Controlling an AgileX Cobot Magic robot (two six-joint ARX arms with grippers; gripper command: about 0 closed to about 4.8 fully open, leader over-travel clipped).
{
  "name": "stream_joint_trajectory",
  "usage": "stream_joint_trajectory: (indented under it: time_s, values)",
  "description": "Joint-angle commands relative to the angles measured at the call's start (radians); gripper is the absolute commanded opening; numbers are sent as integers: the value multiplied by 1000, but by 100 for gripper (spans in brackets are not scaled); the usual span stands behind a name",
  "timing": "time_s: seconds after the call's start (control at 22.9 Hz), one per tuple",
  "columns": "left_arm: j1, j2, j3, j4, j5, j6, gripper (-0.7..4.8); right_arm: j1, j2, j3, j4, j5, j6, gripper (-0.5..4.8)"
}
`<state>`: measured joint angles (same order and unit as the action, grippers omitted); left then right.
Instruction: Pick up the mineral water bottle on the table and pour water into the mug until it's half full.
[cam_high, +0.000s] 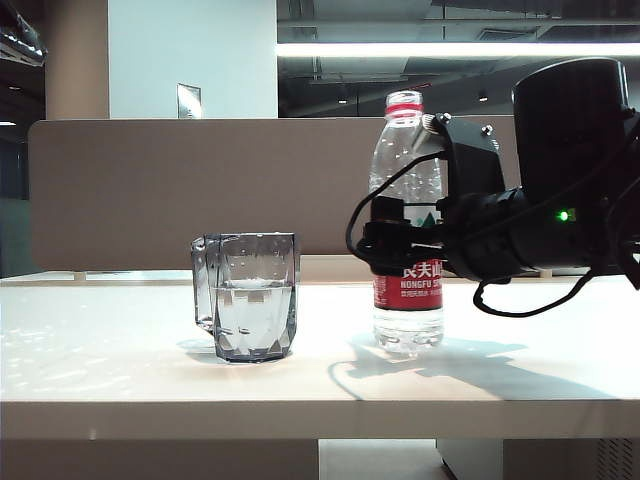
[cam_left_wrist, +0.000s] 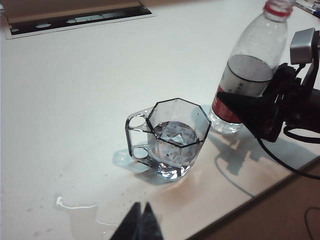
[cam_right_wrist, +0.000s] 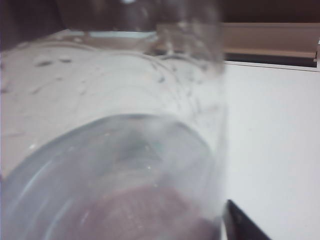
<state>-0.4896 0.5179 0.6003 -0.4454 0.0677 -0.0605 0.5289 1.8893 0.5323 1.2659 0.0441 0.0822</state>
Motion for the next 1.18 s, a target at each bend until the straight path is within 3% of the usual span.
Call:
stream_joint_trajectory:
  time_s: [0.04, 0.22, 0.31, 0.61, 0.66, 0.74, 0.83, 1.0, 1.18]
  values:
    - [0, -1, 3, 14, -1, 0, -5, 2, -3, -3, 21, -2, 1, 458]
    - [0, -1, 3, 13, -1, 0, -5, 2, -4, -27, 54, -1, 0, 479]
    - [0, -1, 3, 13, 0, 0, -5, 2, -12, -87, 143, 5, -1, 479]
    - [0, -1, 3, 13, -1, 0, -5, 2, -171, -264, 141, 26, -5, 477]
    - [0, -1, 3, 13, 0, 0, -5, 2, -222, -308, 141, 54, -5, 328]
    - [0, -1, 3, 13, -2, 0, -5, 1, -273, -349, 141, 74, -5, 194]
    - [0, -2, 3, 14, 0, 0, -5, 0, -313, -379, 137, 73, -11, 105]
    - [0, -1, 3, 13, -1, 0, -5, 0, -387, -432, 114, 68, -11, -1]
    - [0, -1, 3, 13, -1, 0, -5, 0, -425, -478, 114, 66, -11, -6]
